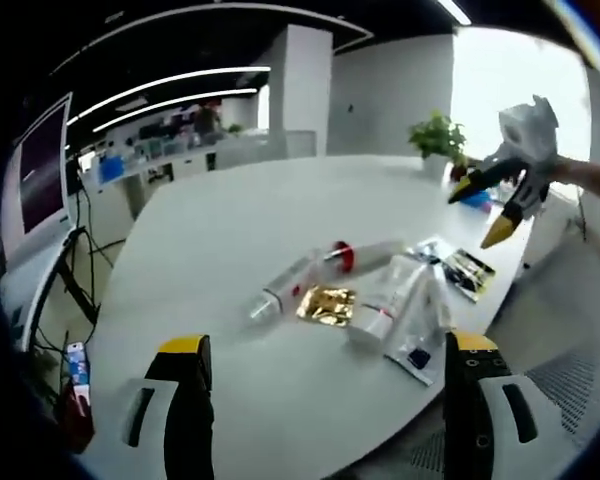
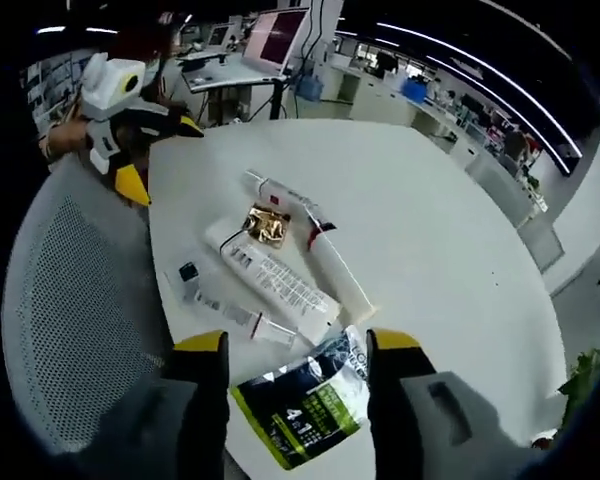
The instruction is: Arrange the skincare products in the storage area until every visible bottle or jar stands upright without overlapping.
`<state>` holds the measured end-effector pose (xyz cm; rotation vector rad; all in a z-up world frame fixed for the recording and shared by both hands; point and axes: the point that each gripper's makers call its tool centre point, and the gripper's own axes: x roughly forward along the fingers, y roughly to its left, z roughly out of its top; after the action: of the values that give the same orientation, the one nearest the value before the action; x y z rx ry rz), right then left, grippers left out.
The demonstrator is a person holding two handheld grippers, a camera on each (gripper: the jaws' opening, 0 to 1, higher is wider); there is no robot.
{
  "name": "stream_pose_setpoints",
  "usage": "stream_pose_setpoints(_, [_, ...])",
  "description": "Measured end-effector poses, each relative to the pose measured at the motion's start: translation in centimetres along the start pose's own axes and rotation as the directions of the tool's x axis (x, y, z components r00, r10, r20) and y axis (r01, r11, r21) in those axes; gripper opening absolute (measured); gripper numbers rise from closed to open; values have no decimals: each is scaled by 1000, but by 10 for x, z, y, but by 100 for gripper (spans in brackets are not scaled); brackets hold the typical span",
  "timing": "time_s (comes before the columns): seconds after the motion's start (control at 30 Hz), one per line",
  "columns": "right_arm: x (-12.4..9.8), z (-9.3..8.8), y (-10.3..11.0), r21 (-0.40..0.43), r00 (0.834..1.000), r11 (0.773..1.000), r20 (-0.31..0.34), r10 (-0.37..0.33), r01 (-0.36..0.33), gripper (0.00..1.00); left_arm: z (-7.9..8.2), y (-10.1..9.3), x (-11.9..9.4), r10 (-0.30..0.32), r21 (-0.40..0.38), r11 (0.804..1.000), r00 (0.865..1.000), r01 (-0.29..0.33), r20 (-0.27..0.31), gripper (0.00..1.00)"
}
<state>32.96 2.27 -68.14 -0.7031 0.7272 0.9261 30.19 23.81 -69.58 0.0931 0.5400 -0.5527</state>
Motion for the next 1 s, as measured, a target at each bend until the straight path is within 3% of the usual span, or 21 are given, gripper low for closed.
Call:
stream_pose_setpoints(0.2, [20,7,-12,-34,998,998,-37,43,-44,43,0,4,2,-25,6,1000,1000,25,-4,94])
stream_pose_setpoints(0.47, [46,22,-40,-98,988,990,-133,84,-98,44,-3,13,4,-53,17,998,998,53,-19,94])
stream_pose_setpoints(0.67, [76,23,-50,-157,965,974,-231,123,-162,49,-6,20,4,-70,7,998,997,70,-27,94])
stream_pose_setpoints(0.87, [105,23,-50,-143,940,962,-288,183,-231,41,-10,26,3,-77,-12,997,997,77,-31,94])
stream_pose_setpoints(1.0, [120,11,-54,-155,907,950,-370,198,-271,42,-15,28,3,-82,-18,997,996,81,-47,94])
